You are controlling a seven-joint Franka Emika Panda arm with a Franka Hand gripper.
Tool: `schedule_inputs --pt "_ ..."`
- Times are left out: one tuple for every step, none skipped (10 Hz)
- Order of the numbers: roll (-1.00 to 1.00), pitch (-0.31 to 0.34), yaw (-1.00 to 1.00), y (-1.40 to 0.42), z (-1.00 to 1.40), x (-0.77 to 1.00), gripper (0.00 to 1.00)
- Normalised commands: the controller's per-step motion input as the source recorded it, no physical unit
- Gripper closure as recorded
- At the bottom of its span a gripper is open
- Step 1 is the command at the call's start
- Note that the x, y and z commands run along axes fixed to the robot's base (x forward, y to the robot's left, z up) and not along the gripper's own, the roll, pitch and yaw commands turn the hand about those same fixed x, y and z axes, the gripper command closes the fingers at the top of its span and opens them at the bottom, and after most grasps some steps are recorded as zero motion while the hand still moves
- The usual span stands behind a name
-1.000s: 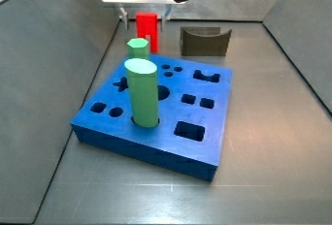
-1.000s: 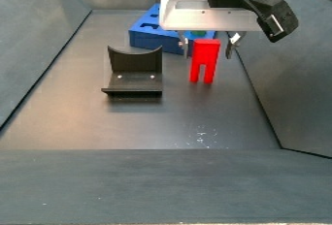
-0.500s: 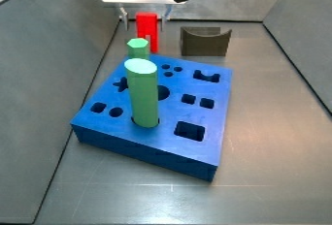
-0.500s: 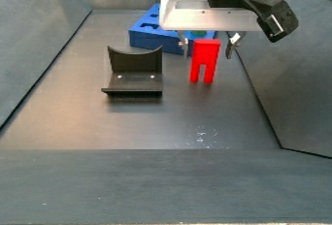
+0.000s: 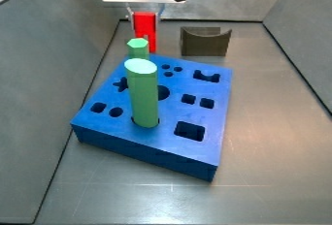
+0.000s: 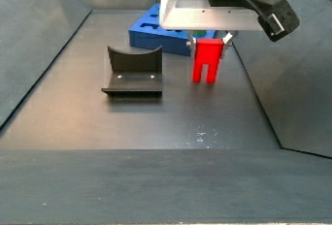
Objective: Pick up the square-circle object. Move up. Place the square-circle object on the fixture. Regrasp the square-circle object. Rotate the square-circle object. Move to above the board. Insert the square-circle object.
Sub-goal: Rotate the square-circle object.
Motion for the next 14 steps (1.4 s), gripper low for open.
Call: schedule_inputs --pt "0.2 -0.017 0.03 -0.01 -0.02 0.0 1.0" --pt "0.2 -0.018 0.03 -0.01 -0.02 0.0 1.0" --pt "0.2 -0.018 0.03 -0.01 -0.02 0.0 1.0" --pt "0.2 -0.018 0.03 -0.01 -0.02 0.0 1.0" --pt "0.2 -0.018 0.03 -0.01 -0.02 0.0 1.0" --pt "0.2 -0.018 0.03 -0.01 -0.02 0.0 1.0" --pt "0.2 -0.018 0.03 -0.01 -0.03 0.0 1.0" --pt "0.2 -0.018 0.03 -0.01 -0.03 0.0 1.0" --pt "0.2 -0.018 0.03 -0.01 -0.03 0.0 1.0" --pt "0.2 -0.018 0.03 -0.01 -0.03 0.0 1.0" --pt "0.2 -0.018 0.03 -0.01 -0.03 0.0 1.0" --pt "0.2 -0.018 0.03 -0.01 -0.03 0.0 1.0" --pt "0.2 -0.018 0.03 -0.01 -0.03 0.0 1.0" --pt "0.2 -0.018 0.03 -0.01 -0.03 0.0 1.0"
